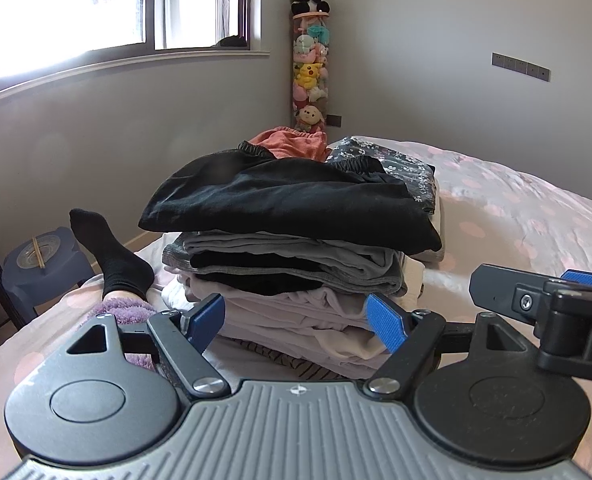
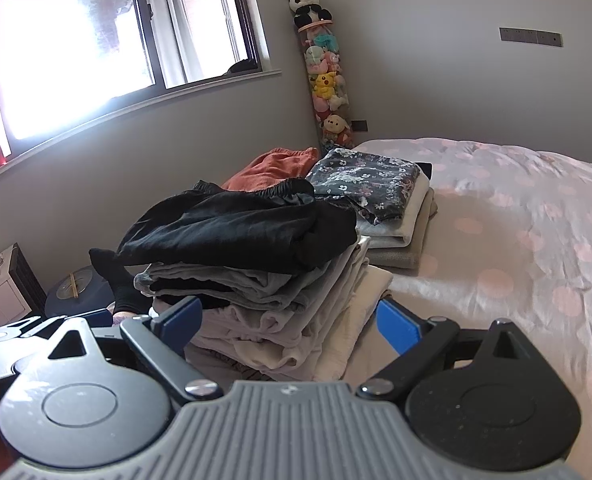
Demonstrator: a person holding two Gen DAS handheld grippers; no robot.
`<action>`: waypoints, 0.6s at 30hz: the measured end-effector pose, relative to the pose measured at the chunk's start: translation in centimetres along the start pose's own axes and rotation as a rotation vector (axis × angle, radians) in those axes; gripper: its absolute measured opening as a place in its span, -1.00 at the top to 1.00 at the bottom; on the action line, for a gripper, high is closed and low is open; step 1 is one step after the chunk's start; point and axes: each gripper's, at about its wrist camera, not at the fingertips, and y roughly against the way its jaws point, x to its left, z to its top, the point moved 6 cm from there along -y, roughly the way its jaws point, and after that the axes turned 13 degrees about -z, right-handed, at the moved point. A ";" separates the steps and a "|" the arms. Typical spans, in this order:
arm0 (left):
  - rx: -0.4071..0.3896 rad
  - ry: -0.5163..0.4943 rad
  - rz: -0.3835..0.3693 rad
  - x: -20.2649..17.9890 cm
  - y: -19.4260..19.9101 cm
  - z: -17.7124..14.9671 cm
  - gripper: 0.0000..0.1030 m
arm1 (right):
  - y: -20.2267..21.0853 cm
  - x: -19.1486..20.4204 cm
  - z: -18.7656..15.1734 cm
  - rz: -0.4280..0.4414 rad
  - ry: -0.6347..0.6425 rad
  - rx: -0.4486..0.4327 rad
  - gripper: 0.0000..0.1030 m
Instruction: Fold clothes
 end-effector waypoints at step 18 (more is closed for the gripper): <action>0.008 -0.007 0.003 -0.3 0.2 0.2 -0.51 | 0.2 -0.3 0.0 0.007 -0.018 0.000 -0.86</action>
